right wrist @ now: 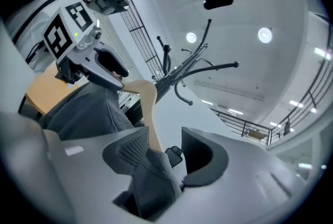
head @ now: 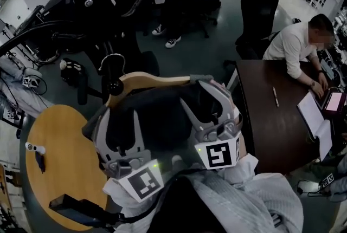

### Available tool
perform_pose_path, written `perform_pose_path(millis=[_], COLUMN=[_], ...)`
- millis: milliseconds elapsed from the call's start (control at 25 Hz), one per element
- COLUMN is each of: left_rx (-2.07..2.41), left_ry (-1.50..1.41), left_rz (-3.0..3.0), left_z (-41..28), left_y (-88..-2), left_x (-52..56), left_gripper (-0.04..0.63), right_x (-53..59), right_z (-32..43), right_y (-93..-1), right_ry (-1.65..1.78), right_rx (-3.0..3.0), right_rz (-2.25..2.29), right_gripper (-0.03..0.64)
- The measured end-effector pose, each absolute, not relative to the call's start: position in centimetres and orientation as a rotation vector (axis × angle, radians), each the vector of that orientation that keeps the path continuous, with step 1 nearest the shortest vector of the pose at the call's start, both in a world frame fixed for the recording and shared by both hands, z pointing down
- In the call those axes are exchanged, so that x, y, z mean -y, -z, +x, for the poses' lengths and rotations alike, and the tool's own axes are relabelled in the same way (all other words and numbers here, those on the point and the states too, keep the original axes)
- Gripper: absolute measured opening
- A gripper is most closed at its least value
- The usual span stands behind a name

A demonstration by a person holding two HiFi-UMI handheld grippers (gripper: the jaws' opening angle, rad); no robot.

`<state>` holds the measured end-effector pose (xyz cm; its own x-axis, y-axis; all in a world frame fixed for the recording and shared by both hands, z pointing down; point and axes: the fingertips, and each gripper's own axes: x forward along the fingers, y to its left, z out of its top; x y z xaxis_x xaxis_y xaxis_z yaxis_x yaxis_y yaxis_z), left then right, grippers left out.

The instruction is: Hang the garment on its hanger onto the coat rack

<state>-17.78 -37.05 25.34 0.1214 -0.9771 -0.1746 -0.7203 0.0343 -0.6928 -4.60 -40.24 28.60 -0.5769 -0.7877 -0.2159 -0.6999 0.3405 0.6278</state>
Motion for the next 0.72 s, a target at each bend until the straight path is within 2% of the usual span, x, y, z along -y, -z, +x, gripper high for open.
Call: perform_pose_path(millis=[320, 440, 520, 560, 720], left_rx=[-1.464, -1.404, -1.372, -1.351, -1.288], left_ry=[0.197, 0.117, 0.067, 0.049, -0.018], left_rz=[-2.287, -2.428, -2.496, -2.532, -2.674], left_z=[-6.8, -3.0, -0.6, 0.7, 5.3], left_y=[-28.3, -29.2, -29.5, -29.8, -31.2], left_x=[34.7, 33.6, 32.7, 32.2, 30.7], left_gripper=[0.176, 0.175, 0.173, 0.164, 0.056], right_x=[35.8, 33.8, 32.6, 32.0, 30.3], right_z=[2.9, 5.3, 7.1, 8.0, 11.7], right_y=[-29.8, -30.0, -30.2, -30.5, -33.1], right_ry=[0.491, 0.417, 0.411, 0.403, 0.324], right_rx=[2.779, 2.755, 2.7, 2.669, 2.56], right_rz=[1.619, 1.697, 1.762, 1.784, 1.822], right_gripper=[0.153, 0.055, 0.019, 0.004, 0.002])
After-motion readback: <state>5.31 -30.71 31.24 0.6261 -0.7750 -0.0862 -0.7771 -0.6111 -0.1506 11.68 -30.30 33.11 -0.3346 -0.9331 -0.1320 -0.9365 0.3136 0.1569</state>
